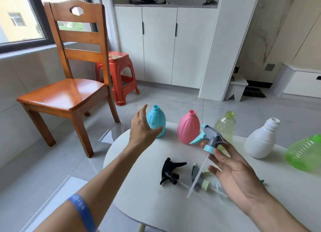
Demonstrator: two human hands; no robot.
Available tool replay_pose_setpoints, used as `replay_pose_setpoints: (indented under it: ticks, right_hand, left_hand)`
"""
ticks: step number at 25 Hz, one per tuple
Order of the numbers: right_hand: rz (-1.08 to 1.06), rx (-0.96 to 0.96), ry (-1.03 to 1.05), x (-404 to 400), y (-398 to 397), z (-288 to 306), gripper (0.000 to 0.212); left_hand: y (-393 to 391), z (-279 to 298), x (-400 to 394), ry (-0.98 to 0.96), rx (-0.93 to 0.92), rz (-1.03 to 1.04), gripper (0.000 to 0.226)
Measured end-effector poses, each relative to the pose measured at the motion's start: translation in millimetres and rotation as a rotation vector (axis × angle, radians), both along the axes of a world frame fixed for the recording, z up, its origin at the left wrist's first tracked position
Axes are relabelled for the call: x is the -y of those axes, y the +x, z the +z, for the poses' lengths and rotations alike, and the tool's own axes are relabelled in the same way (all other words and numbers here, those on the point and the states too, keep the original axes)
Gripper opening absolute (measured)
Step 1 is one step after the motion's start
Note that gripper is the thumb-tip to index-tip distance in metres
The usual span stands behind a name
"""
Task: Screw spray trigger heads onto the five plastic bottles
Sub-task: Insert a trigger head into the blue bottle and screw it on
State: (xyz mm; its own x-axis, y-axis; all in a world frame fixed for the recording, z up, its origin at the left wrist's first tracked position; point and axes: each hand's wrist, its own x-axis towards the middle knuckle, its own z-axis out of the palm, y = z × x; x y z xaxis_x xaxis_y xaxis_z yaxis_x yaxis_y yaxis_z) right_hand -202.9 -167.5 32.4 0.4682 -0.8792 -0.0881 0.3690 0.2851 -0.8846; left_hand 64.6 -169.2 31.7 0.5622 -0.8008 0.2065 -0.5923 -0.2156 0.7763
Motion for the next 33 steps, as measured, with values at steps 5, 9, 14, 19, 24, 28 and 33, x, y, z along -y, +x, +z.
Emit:
replay_pose_setpoints:
  ticks: [5, 9, 14, 19, 24, 28, 33]
  right_hand:
    - [0.018, -0.067, -0.091, 9.6, -32.6, -4.0, 0.058]
    - [-0.028, -0.052, -0.08, 17.0, -50.2, -1.8, 0.06]
    - [-0.105, -0.063, -0.024, 11.1, -57.7, 10.4, 0.055]
    - [-0.176, -0.035, -0.033, -5.4, -63.8, 28.3, 0.056]
    - [-0.303, 0.022, -0.096, -15.0, -66.5, 35.9, 0.038]
    - [-0.403, -0.057, -0.382, -14.3, -68.8, 45.0, 0.039]
    - [-0.384, -0.167, -0.495, -14.5, -71.5, 43.0, 0.045]
  left_hand:
    - [12.5, -38.2, 68.1, 0.036, -0.094, 0.062, 0.103]
    - [22.3, -59.4, 76.0, -0.047, -0.341, 0.088, 0.077]
    - [11.3, -50.6, 53.8, -0.028, -0.262, 0.103, 0.084]
    - [-7.5, -16.4, 4.1, -0.125, -0.232, 0.021, 0.086]
    - [-42.9, 5.0, -48.8, -0.146, 0.029, -0.046, 0.085]
    - [-61.4, -2.1, -65.0, -0.177, 0.531, -0.028, 0.089]
    - [-72.2, -6.6, -59.6, -0.116, 0.561, -0.016, 0.087]
